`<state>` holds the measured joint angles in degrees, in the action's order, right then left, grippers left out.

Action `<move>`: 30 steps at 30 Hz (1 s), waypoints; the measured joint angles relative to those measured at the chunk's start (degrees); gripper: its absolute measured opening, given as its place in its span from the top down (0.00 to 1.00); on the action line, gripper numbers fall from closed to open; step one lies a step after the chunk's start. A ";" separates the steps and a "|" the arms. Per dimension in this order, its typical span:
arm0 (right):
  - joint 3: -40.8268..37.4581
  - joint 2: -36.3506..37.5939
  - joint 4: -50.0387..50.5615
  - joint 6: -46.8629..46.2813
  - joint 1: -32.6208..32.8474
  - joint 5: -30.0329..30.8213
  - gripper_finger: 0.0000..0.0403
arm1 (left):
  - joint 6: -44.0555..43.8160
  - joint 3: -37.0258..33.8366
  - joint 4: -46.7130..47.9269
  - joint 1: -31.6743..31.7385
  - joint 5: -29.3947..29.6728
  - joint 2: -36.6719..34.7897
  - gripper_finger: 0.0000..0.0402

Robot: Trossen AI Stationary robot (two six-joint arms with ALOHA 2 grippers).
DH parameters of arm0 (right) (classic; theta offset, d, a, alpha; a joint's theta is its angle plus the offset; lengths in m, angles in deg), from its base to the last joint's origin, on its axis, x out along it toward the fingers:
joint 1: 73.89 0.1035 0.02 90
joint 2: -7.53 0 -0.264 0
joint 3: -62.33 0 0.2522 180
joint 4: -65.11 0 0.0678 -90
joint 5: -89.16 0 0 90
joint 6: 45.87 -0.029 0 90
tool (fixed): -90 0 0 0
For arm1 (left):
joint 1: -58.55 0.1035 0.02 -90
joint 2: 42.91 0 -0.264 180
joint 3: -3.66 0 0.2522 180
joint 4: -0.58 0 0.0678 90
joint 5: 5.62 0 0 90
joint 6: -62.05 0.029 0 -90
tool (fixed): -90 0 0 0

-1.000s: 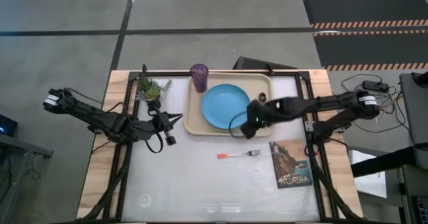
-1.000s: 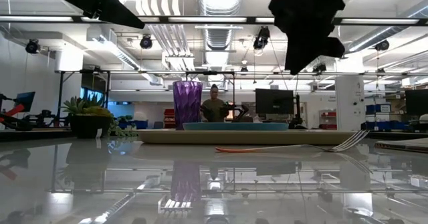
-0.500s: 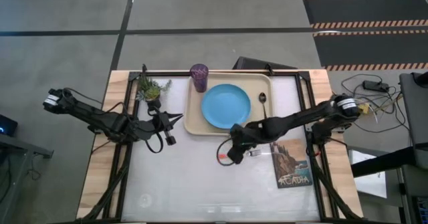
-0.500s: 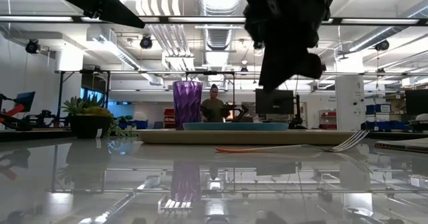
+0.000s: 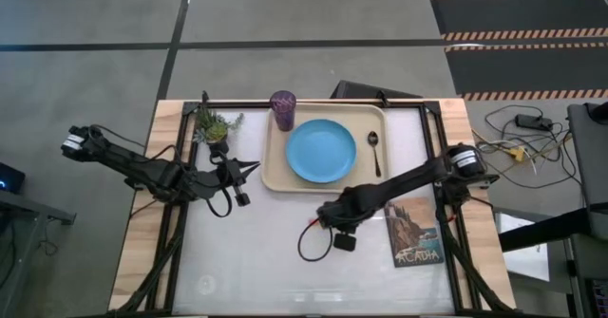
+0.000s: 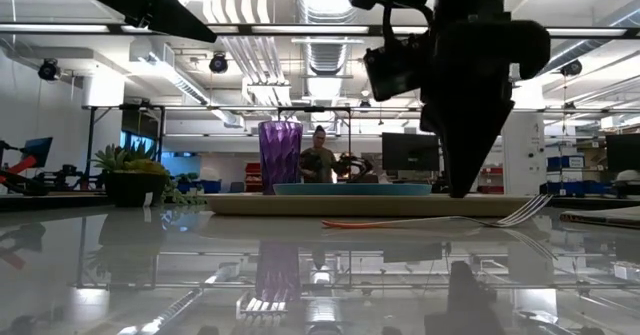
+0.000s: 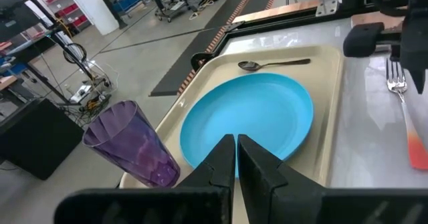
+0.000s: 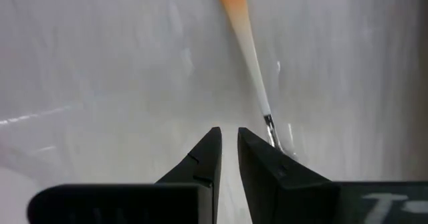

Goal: Pick and place plate/cup/fork/spoon on tray
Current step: Put the orange fork on the white serving tray to the left of the black spoon

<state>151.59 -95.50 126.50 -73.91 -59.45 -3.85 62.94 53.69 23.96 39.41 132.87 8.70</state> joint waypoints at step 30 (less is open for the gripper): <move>-1.11 -2.44 -0.94 8.99 -0.04 7.26 0.63 | 0.00 -0.04 -0.03 0.00 0.00 0.00 1.00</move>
<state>150.48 -97.93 125.56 -64.92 -59.49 3.41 62.94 53.65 23.94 39.41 132.87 8.70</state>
